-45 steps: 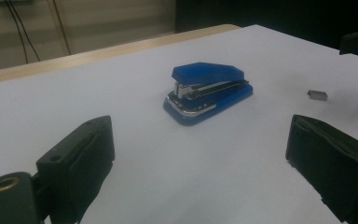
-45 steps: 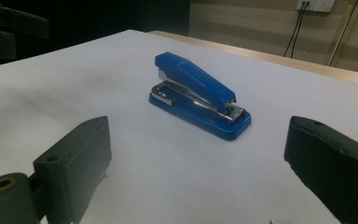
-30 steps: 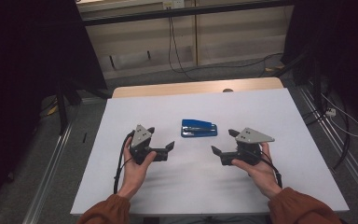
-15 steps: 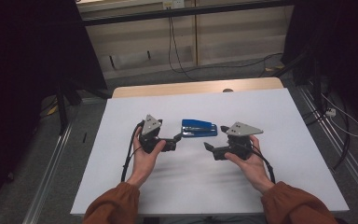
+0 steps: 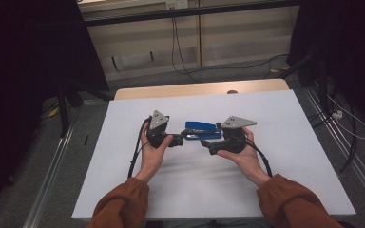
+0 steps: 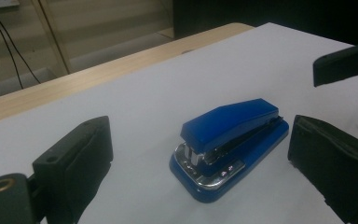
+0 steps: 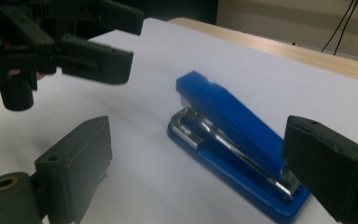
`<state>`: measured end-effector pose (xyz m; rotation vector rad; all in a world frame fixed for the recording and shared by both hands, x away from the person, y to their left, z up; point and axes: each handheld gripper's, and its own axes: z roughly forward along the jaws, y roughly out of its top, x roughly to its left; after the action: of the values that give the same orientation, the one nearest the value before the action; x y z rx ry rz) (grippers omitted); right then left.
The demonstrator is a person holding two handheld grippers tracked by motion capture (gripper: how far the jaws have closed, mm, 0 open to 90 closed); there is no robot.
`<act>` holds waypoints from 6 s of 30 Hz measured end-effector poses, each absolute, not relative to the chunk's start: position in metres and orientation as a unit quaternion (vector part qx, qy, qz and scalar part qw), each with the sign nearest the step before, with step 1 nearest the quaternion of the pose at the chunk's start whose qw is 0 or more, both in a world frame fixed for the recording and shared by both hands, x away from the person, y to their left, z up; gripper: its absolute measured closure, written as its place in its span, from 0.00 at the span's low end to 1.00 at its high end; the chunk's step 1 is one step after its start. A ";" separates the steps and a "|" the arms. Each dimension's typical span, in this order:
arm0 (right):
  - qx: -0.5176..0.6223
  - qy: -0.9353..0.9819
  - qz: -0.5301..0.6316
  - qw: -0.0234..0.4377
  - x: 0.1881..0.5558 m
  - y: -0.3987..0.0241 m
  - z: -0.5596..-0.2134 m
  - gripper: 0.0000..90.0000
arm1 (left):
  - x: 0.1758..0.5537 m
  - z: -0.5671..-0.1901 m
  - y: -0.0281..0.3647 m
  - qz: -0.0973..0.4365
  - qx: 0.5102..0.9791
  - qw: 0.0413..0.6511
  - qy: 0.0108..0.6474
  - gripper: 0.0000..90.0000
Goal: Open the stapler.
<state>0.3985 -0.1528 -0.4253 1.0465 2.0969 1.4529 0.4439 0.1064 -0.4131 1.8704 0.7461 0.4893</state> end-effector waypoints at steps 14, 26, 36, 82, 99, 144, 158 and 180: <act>0.362 0.743 0.524 0.204 0.417 -0.141 -0.439 0.32 | 0.469 -0.423 0.103 0.205 0.787 0.483 0.325 0.08; 0.349 0.746 0.530 0.204 0.413 -0.138 -0.441 0.62 | 0.469 -0.423 0.113 0.193 0.787 0.482 0.332 0.05; 0.352 0.739 0.538 0.201 0.412 -0.143 -0.440 0.94 | 0.469 -0.424 0.112 0.198 0.787 0.482 0.330 0.05; 0.352 0.783 0.483 0.173 0.433 -0.118 -0.448 1.00 | 0.469 -0.443 0.102 0.157 0.824 0.443 0.317 1.00; 0.349 0.810 0.440 0.167 0.446 -0.104 -0.458 1.00 | 0.473 -0.447 0.098 0.148 0.832 0.432 0.316 1.00; 0.345 0.809 0.442 0.177 0.448 -0.105 -0.460 1.00 | 0.476 -0.441 0.091 0.153 0.831 0.438 0.308 1.00; 0.348 0.809 0.438 0.180 0.448 -0.106 -0.459 1.00 | 0.476 -0.431 0.089 0.149 0.820 0.460 0.306 1.00; 0.353 0.808 0.437 0.176 0.448 -0.107 -0.459 1.00 | 0.474 -0.422 0.086 0.149 0.816 0.472 0.300 1.00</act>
<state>0.4477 -0.1070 -0.4589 0.9990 2.2886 1.2386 0.4740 0.0859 -0.4220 1.9981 0.7339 0.3638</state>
